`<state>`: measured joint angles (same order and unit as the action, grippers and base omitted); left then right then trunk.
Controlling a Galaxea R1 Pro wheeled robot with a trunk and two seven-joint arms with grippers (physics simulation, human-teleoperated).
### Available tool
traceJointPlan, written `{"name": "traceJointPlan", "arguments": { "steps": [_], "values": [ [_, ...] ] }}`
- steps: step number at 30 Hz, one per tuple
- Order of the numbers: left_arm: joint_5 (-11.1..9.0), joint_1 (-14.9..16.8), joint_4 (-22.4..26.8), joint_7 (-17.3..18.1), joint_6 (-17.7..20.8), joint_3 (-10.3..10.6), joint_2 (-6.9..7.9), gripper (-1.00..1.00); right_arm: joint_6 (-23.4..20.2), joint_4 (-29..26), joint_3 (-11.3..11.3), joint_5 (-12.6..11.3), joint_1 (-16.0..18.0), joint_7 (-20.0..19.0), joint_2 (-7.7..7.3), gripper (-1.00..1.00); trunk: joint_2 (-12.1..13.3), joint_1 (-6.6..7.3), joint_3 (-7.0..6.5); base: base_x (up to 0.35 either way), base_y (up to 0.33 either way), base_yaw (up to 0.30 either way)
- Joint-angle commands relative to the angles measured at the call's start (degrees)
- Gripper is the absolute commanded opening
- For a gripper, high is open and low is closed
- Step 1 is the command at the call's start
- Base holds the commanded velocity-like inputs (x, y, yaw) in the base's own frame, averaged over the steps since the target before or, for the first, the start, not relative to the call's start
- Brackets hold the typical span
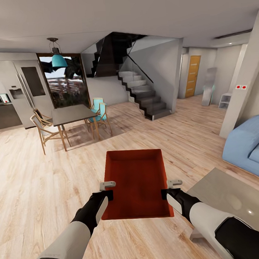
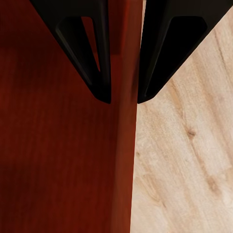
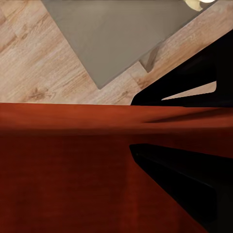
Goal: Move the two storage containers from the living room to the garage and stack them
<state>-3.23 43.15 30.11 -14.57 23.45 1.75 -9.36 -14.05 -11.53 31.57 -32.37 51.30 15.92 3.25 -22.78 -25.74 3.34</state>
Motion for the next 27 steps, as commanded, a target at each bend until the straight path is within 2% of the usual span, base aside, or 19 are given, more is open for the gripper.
{"name": "traceJointPlan", "arguments": {
  "steps": [1,9,27],
  "values": [
    [-1.43,0.00,-0.05,-0.55,2.72,0.63,0.08,-1.00,-0.28,-0.34,-0.28,0.64,0.12,0.17,-0.35,-1.00,-0.14,-0.04,0.13,0.000,0.000,0.000],
    [-1.44,0.00,-0.11,-0.74,2.74,0.68,0.12,-1.00,-0.28,-0.34,-0.28,0.64,0.11,0.10,-0.35,-1.00,-0.14,-0.04,0.13,0.077,0.000,0.000],
    [-1.49,0.00,-0.16,-0.55,2.75,0.80,0.13,-1.00,-0.28,-0.34,-0.28,0.64,0.12,0.12,-0.35,-1.00,-0.14,-0.04,0.13,0.312,0.000,0.000]
  ]
}}
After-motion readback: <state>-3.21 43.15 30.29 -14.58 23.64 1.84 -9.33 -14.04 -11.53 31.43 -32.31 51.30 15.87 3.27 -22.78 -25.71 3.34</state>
